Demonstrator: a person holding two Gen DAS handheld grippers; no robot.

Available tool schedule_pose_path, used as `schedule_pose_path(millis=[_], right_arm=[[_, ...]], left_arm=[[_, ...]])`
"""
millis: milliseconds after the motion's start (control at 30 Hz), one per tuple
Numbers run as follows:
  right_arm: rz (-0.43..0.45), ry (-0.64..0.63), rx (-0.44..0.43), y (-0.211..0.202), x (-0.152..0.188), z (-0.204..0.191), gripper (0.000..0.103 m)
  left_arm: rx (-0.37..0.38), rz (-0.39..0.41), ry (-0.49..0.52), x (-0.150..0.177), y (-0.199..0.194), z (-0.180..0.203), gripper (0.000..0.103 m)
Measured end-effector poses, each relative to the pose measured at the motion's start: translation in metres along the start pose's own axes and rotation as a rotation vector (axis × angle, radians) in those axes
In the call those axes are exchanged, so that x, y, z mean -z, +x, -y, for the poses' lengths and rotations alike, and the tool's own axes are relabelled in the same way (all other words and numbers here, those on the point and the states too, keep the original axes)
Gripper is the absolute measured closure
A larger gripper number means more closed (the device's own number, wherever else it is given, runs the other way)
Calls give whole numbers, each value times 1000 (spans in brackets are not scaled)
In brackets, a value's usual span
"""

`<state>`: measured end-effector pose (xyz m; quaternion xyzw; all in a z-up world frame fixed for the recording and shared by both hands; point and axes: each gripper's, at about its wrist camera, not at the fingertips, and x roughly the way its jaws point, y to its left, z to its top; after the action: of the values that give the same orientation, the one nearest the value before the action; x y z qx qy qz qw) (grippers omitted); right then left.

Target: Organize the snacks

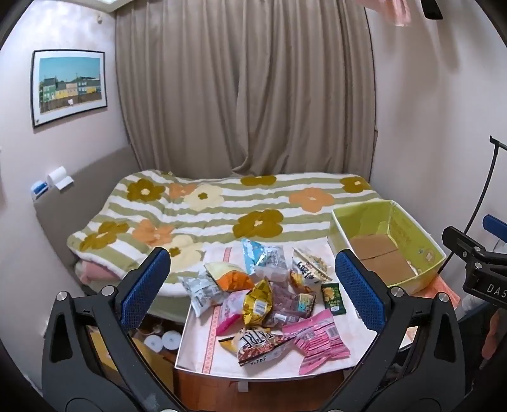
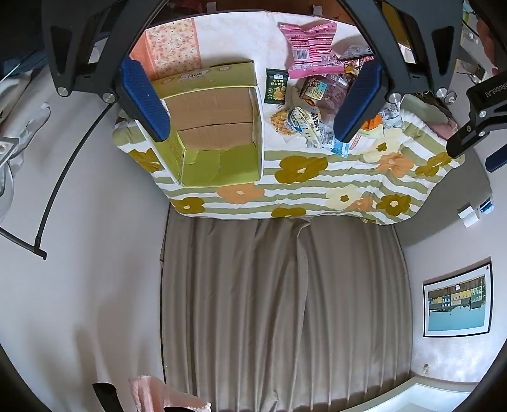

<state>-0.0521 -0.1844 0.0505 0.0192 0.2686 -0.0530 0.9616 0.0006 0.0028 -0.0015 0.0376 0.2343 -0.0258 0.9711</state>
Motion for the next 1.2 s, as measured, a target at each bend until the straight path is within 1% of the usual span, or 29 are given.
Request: schedule_pose_path(millis=[167,233,700,1200], right_arm=[[2,0,-5,1,0,0,0],[3,-2,1,5,4,-2,0],[-4,2,-19,8,6,-5,0],[-5,5,-20,6,7,-6,0]], left_arm=[[-7,-16,-2,-2,3,1,0],[-5,-16,-6,-2,4,1,0],[-9,-26,-27,-2,5,-3,0],[-15,-19,-19,-3,6,-2,0]])
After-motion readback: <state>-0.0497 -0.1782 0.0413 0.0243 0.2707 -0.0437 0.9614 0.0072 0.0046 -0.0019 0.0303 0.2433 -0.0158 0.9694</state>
